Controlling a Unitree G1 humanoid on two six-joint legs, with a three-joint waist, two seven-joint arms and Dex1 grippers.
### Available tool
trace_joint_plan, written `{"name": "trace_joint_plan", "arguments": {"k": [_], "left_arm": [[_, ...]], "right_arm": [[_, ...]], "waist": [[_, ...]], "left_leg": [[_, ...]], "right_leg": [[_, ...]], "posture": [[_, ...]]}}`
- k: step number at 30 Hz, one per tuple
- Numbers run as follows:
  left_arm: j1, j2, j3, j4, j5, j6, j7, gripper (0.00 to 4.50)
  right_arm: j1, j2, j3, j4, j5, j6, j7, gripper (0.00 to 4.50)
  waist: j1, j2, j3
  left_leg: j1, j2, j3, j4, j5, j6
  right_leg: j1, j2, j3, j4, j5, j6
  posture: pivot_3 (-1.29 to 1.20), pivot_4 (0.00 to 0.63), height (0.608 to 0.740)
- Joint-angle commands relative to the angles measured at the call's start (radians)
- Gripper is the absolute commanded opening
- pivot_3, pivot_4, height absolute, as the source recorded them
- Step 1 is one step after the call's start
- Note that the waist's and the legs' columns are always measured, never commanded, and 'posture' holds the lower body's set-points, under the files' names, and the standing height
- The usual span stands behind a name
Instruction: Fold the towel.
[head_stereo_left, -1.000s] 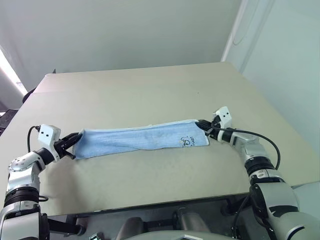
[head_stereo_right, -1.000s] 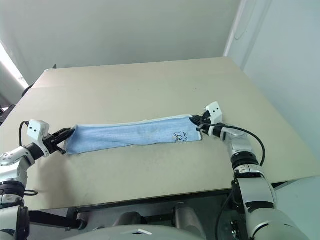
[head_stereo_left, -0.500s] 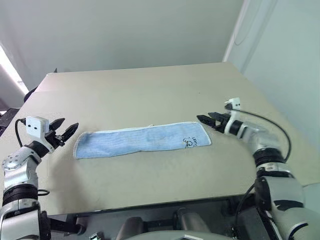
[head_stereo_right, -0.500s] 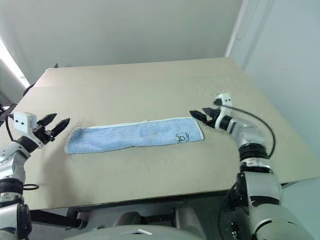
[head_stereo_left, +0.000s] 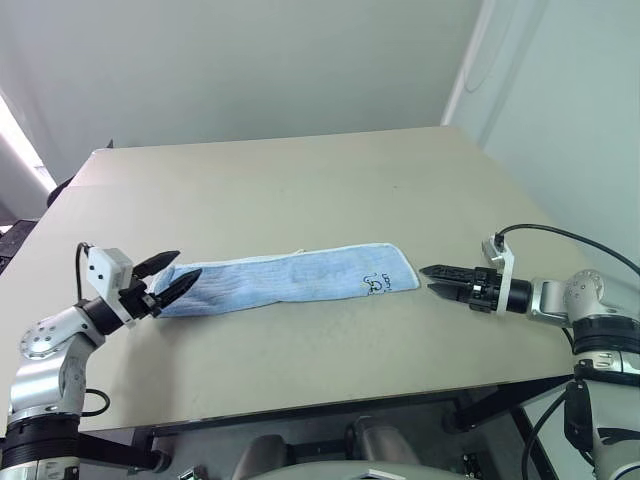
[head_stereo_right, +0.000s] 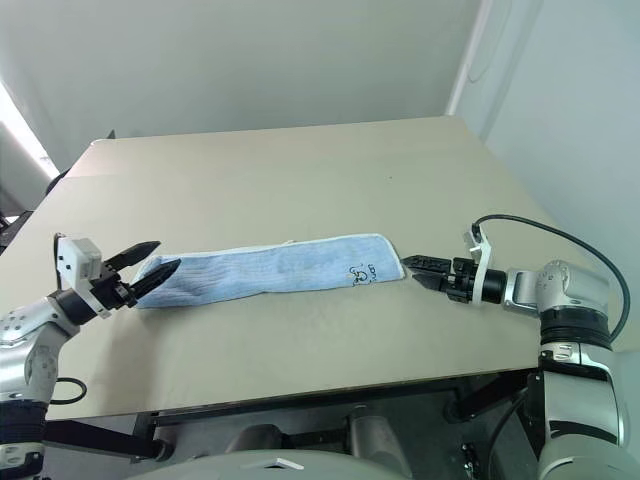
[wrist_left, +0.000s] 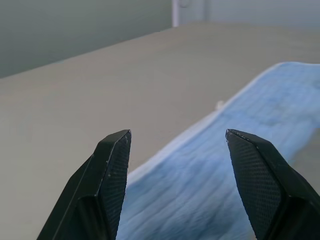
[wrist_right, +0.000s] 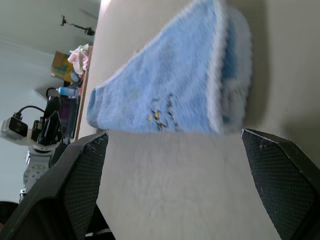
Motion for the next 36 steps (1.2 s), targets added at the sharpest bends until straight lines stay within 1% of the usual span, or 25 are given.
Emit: {"name": "trace_joint_plan", "arguments": {"k": [1,4,9,18,21,22,27,29,30,31,32,36], "left_arm": [[0.004,0.001,-0.010,-0.045,0.005,0.006,0.002,3.18],[0.016,-0.004,-0.031,-0.051,0.019,0.004,0.001,3.18],[0.021,-0.009,-0.036,-0.064,0.018,0.012,0.009,3.18],[0.044,-0.004,-0.031,-0.083,0.022,0.013,0.017,3.18],[0.044,-0.001,-0.024,-0.085,0.020,0.011,0.022,3.18],[0.044,0.000,-0.022,-0.084,0.020,0.011,0.024,3.18],[0.049,0.011,-0.011,-0.079,0.020,0.010,0.028,3.18],[0.053,0.017,-0.006,-0.074,0.018,0.009,0.028,3.18],[0.053,0.019,-0.004,-0.072,0.017,0.009,0.027,3.18],[0.054,0.021,-0.002,-0.068,0.017,0.009,0.026,3.18],[0.054,0.022,-0.001,-0.065,0.019,0.008,0.026,3.18],[0.055,0.026,0.002,-0.056,0.025,0.001,0.029,3.18]], "right_arm": [[0.001,0.046,-0.012,-0.009,0.011,-0.006,-0.032,4.46],[-0.015,0.093,-0.020,0.011,0.007,-0.023,-0.062,4.46],[-0.076,0.176,-0.060,0.071,-0.002,-0.071,-0.140,4.46],[-0.158,0.231,-0.058,0.160,-0.027,-0.127,-0.162,4.46],[-0.183,0.236,-0.052,0.210,-0.053,-0.168,-0.173,3.88],[-0.182,0.235,-0.045,0.210,-0.057,-0.174,-0.164,3.58],[-0.176,0.204,-0.052,0.199,-0.040,-0.147,-0.119,1.69],[-0.166,0.180,-0.056,0.173,-0.027,-0.122,-0.096,1.00],[-0.163,0.173,-0.058,0.166,-0.024,-0.115,-0.090,0.52],[-0.154,0.156,-0.055,0.154,-0.020,-0.106,-0.075,0.23],[-0.139,0.133,-0.050,0.135,-0.012,-0.091,-0.053,0.06],[-0.052,0.030,-0.023,0.055,0.008,-0.059,0.053,0.06]], "waist": [[-0.001,0.000,0.000],[-0.007,-0.003,-0.002],[-0.028,-0.004,-0.002],[-0.026,-0.003,-0.002],[-0.023,-0.003,-0.002],[-0.023,-0.003,-0.002],[-0.022,-0.003,-0.001],[-0.022,-0.003,-0.001],[-0.021,-0.003,-0.001],[-0.021,-0.003,-0.001],[-0.018,-0.003,-0.001],[-0.002,-0.003,-0.001]], "left_leg": [[0.000,0.000,0.000,0.000,0.000,0.000],[0.000,0.001,0.001,0.000,0.000,0.000],[0.003,0.001,0.001,0.000,0.000,0.000],[0.002,0.001,0.000,-0.001,0.000,0.000],[0.002,0.001,0.000,-0.001,0.000,0.000],[0.002,0.000,0.000,-0.001,0.000,0.000],[0.000,0.000,0.000,-0.001,0.000,0.000],[-0.001,0.000,0.000,-0.001,-0.001,0.001],[-0.001,0.000,0.000,-0.001,-0.001,0.001],[-0.001,0.000,0.000,-0.001,-0.001,0.001],[-0.001,0.000,0.000,-0.001,-0.001,0.001],[-0.001,0.000,0.000,-0.001,-0.001,0.002]], "right_leg": [[0.000,0.000,0.000,0.000,0.000,0.000],[0.001,0.001,0.001,0.000,0.000,0.000],[0.006,0.001,0.001,0.000,-0.002,-0.003],[0.004,0.001,0.000,0.000,-0.001,-0.002],[0.003,0.000,0.000,0.000,0.000,-0.001],[0.003,0.000,0.000,-0.001,0.000,-0.001],[-0.002,-0.001,0.000,-0.001,0.001,0.000],[-0.002,-0.001,0.000,-0.002,0.001,0.000],[-0.002,-0.001,0.000,-0.002,0.001,0.000],[-0.002,-0.001,0.000,-0.002,0.001,0.000],[-0.002,-0.001,0.000,-0.002,0.001,0.000],[-0.002,-0.001,0.000,-0.003,0.000,0.000]], "posture": [[0.00,0.000,0.740],[0.00,0.000,0.740],[0.00,0.000,0.740],[0.00,0.000,0.740],[0.00,0.000,0.740],[0.00,0.000,0.740],[0.00,0.000,0.740],[0.00,0.000,0.740],[0.00,0.000,0.740],[0.00,0.000,0.740],[0.00,0.000,0.740],[0.00,0.000,0.740]]}}
